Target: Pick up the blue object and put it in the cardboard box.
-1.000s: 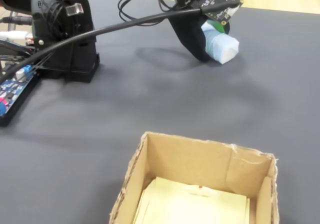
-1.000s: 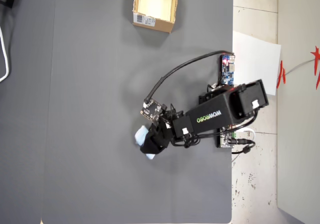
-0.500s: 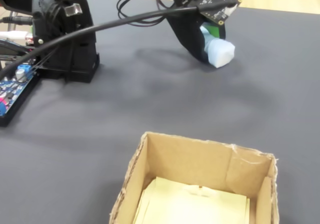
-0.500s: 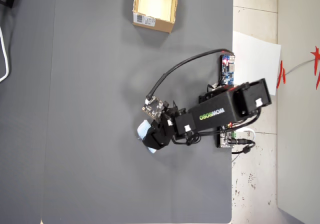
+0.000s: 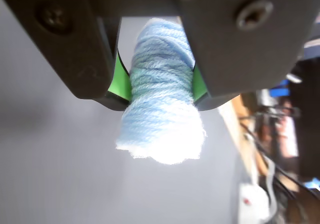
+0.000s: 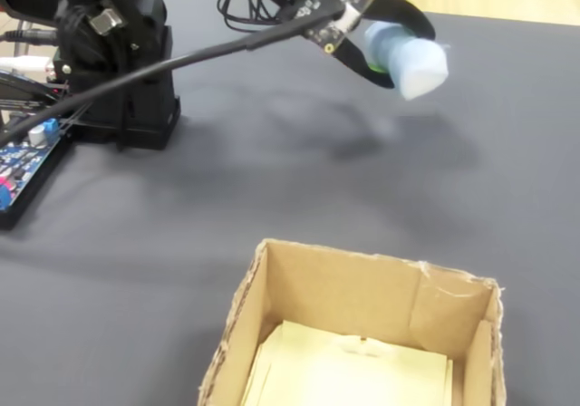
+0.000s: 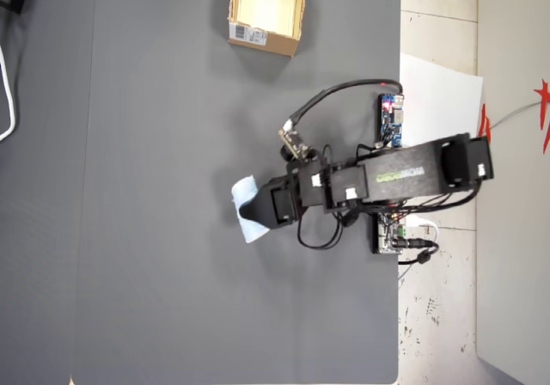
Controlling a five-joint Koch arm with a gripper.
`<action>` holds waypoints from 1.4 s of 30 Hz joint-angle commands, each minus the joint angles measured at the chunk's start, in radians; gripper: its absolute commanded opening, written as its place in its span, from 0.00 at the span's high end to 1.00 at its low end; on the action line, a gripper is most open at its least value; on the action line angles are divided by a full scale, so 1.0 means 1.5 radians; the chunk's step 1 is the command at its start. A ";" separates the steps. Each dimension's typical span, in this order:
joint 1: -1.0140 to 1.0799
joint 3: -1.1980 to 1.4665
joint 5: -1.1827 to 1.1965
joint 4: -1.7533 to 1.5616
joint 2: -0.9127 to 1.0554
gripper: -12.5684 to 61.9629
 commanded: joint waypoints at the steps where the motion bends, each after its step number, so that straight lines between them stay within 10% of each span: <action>1: 0.032 -0.001 -0.016 -0.050 0.073 0.71; 19: 0.415 -0.120 -0.303 0.043 0.140 0.71; 42: 0.732 -0.439 -0.335 0.127 -0.244 0.61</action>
